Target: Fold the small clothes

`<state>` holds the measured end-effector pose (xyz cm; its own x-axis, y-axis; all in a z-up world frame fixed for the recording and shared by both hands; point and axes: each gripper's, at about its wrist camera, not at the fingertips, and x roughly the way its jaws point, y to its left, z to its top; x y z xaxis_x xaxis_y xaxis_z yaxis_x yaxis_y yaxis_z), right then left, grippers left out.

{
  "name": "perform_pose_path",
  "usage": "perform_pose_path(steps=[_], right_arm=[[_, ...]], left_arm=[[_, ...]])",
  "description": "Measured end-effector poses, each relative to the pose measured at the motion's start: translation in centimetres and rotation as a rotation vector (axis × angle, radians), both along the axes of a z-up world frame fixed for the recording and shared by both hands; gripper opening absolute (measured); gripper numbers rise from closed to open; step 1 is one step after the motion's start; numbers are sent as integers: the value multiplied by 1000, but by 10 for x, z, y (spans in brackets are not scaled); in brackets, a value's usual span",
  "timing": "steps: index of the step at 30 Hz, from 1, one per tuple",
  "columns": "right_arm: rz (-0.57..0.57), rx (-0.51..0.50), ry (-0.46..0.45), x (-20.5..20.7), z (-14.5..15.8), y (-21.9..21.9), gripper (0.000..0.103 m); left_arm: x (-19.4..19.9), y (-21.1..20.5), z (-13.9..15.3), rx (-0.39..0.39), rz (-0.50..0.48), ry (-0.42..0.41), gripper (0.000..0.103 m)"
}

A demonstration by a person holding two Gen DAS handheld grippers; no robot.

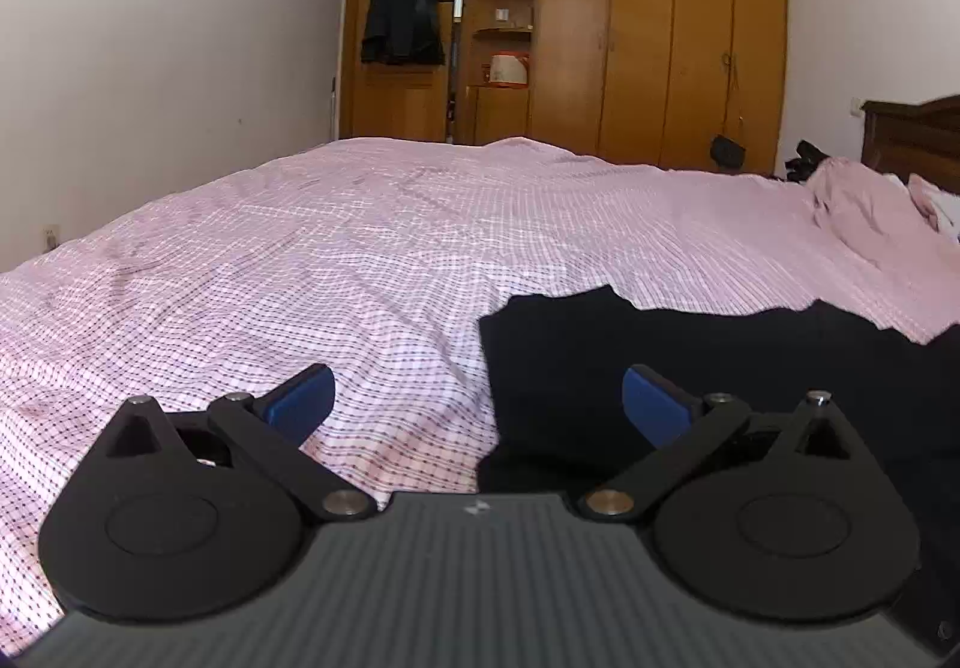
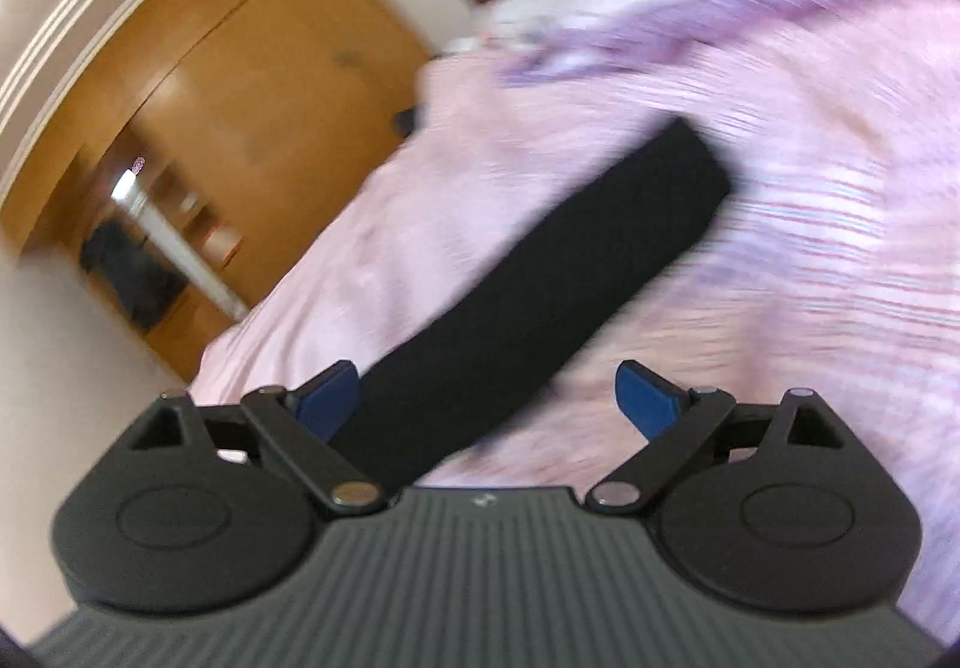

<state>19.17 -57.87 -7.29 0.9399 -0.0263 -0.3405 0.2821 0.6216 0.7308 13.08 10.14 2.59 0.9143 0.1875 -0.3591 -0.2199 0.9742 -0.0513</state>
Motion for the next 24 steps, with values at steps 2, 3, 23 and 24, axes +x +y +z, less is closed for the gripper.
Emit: perform_pose_path(steps=[2,3,23,24], right_arm=[[2,73,-32,4,-14,-15,85],[9,86,-40,7,-16,-19,85],[-109,175,-263,47,-47,-82,72],[-109,191,-274,44,-47,-83,72]], left_arm=[[1,-5,-4,28,-6,8,103],[3,-6,-6,39,-9,12,103],[32,7,-27,64,7,78,103],[32,8,-27,60,12,76,103]])
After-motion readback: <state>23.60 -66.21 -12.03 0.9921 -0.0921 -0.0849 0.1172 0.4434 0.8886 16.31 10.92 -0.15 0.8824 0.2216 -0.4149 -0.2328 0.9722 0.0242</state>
